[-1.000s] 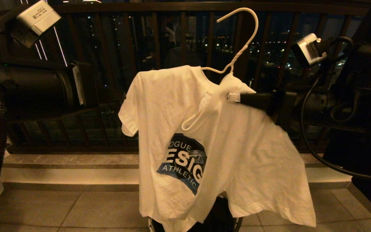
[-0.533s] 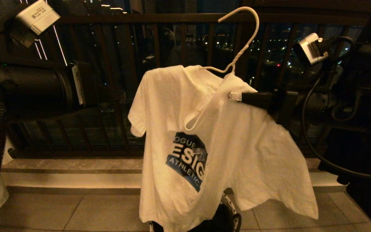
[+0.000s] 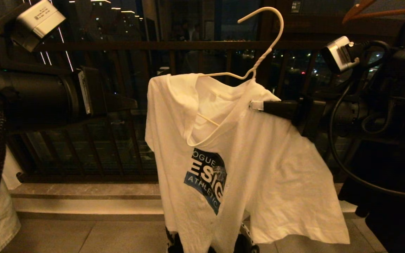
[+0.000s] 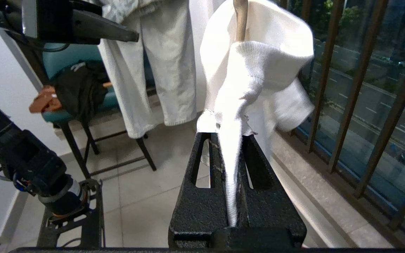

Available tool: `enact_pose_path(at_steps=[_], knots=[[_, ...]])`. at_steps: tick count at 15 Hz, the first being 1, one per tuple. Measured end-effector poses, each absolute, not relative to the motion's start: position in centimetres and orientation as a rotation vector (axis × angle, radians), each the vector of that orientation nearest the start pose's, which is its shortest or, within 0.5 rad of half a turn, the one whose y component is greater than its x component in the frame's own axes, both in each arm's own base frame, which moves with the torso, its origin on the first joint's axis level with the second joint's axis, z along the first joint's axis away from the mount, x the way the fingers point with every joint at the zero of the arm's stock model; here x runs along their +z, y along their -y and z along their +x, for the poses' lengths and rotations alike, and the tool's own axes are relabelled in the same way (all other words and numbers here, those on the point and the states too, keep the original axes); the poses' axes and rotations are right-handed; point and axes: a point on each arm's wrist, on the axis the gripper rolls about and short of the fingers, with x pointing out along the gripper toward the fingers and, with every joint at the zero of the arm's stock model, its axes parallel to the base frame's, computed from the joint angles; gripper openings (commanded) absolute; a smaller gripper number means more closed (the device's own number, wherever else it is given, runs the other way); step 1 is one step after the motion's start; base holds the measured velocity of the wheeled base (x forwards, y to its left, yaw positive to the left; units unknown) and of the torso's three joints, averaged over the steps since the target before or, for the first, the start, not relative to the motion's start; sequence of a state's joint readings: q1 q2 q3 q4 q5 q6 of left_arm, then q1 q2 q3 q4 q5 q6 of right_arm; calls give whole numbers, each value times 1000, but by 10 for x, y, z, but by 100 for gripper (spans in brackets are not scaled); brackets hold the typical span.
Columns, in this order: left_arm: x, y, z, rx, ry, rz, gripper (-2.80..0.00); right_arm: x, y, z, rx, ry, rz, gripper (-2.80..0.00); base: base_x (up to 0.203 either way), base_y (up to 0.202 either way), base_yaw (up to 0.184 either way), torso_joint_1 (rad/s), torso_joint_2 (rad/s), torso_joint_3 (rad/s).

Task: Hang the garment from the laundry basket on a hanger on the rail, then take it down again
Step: Hang the clothes rack on the clothesline

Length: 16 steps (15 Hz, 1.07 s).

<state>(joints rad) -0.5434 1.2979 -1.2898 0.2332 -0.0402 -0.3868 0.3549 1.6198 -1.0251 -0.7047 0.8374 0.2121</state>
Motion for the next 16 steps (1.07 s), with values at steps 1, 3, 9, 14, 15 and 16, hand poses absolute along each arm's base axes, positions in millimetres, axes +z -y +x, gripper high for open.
enact_pose_path(at_steps=[1, 3, 9, 14, 15, 16], knots=[[339, 101, 166, -526, -345, -313, -280, 274, -119, 272, 1198, -14, 158, -280, 0, 0, 0, 186, -469, -300], [339, 101, 165, -526, -344, -314, -280, 273, -119, 272, 1198, -18, 158, -280, 0, 0, 0, 189, -489, -298], [340, 99, 162, -529, -336, -316, -280, 274, -113, 256, 1200, -6, 154, -280, 0, 0, 0, 214, -515, -304], [344, 97, 158, -535, -322, -320, -280, 277, -102, 225, 1201, 10, 152, -280, 0, 0, 0, 238, -553, -315], [344, 96, 156, -538, -319, -321, -280, 277, -99, 219, 1200, 14, 151, -280, 0, 0, 0, 263, -588, -326], [346, 95, 154, -540, -314, -322, -280, 277, -96, 212, 1200, 19, 150, -280, 0, 0, 0, 271, -589, -338]])
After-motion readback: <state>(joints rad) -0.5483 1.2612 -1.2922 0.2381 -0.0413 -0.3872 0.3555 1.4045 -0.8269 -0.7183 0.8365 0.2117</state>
